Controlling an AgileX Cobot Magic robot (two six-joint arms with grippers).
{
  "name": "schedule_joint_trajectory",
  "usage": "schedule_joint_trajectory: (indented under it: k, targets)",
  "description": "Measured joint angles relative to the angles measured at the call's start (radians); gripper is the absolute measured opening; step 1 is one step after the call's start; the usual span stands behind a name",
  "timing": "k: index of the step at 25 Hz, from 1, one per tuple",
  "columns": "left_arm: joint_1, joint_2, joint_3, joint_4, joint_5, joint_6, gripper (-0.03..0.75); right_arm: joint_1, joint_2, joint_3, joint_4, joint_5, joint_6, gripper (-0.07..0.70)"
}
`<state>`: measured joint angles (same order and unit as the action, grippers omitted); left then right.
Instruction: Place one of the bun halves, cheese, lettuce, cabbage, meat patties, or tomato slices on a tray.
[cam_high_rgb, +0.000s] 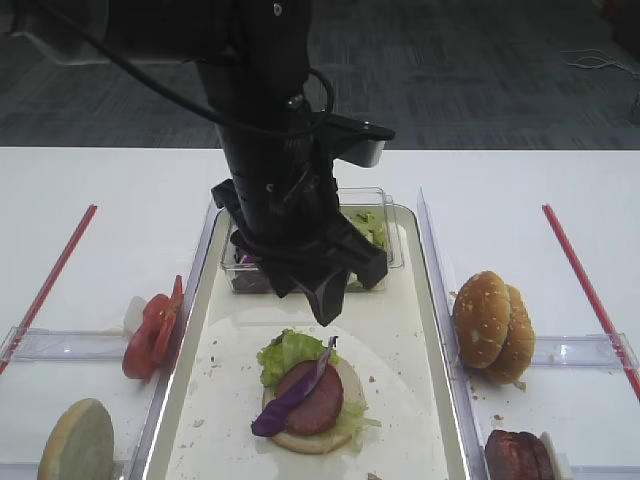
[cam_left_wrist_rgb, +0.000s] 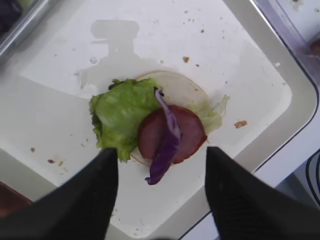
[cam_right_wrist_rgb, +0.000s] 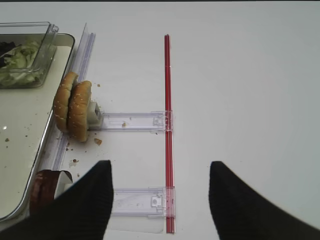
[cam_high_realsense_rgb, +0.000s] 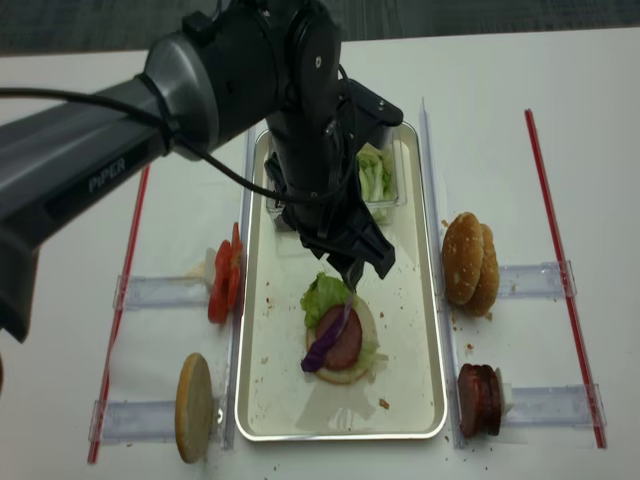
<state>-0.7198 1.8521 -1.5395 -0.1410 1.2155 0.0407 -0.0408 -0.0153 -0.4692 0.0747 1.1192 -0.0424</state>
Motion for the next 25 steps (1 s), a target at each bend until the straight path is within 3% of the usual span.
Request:
schedule_joint_trajectory:
  k: [10, 25]
  targets:
    - [0.066, 0.0, -0.002, 0.002, 0.004, -0.006, 0.398, 0.0, 0.0, 0.0, 0.0, 0.0, 0.0, 0.432]
    - [0.373, 0.0, -0.002, 0.03, 0.004, -0.004, 0.398, 0.0, 0.0, 0.0, 0.0, 0.0, 0.0, 0.432]
